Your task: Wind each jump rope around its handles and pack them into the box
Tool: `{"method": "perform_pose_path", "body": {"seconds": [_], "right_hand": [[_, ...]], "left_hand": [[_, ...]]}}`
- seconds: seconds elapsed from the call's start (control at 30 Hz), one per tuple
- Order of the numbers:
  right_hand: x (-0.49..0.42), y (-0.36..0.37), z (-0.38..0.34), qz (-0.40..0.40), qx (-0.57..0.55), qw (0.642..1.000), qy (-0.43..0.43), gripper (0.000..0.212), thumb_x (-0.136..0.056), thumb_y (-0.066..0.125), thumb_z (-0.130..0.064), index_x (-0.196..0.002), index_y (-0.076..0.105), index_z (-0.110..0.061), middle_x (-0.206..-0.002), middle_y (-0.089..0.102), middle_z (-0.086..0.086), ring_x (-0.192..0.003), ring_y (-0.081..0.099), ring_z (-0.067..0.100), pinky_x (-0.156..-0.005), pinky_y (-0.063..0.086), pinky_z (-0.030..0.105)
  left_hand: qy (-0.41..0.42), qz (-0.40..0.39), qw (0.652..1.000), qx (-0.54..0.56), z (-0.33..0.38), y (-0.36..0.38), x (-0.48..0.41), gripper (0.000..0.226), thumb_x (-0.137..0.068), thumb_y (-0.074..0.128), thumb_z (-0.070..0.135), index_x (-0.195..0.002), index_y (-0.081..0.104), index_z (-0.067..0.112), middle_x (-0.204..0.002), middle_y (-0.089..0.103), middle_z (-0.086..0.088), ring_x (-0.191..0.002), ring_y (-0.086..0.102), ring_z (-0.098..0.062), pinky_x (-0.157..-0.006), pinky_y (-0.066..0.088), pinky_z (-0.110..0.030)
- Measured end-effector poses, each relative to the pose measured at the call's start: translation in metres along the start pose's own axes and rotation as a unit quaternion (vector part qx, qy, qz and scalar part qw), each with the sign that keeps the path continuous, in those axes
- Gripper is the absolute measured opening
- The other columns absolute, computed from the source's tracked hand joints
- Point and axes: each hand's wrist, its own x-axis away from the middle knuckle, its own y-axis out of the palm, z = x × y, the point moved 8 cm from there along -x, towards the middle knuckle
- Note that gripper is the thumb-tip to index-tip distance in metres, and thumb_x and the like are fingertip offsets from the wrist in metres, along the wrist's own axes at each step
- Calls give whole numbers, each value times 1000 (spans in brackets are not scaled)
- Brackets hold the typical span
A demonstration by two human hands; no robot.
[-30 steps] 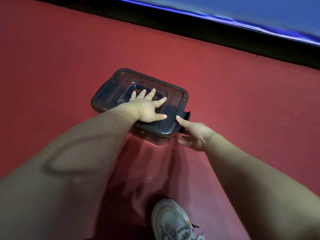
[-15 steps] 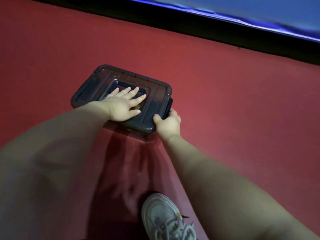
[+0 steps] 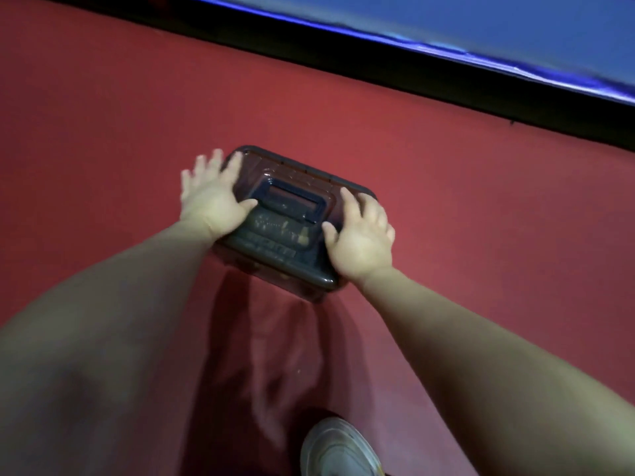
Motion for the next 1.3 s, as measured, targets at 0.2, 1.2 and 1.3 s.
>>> {"method": "perform_pose_path", "body": {"seconds": [0.2,1.2,1.3], "right_hand": [[-51,68,-83,-227,225,930,-181,79,-94,38,-56,-149,-13,-30,-157,-19,0,-144,-19,27,-117,-4,48],[-68,62,-88,-241,365,884,-165,103,-74,34,-83,-144,-23,-34,-155,-25,4,-140,-26,33,-110,-10,63],[-51,35,-69,-217,343,905,-128,102,-77,33,-82,-142,-27,-34,-153,-31,2,-138,-31,34,-106,-13,68]], "left_hand": [[-292,-76,882,361,-74,23,-5,82,-71,81,35,-134,42,-1,-109,64,-11,-90,64,-27,-75,52,-34],[-144,-48,962,226,-64,17,-5,71,-85,63,49,-145,33,27,-144,44,-3,-131,42,-25,-109,32,-36],[-147,-85,985,29,-40,-3,5,97,-81,47,72,-150,-10,35,-160,-9,-4,-146,-9,-33,-117,1,-51]]}}
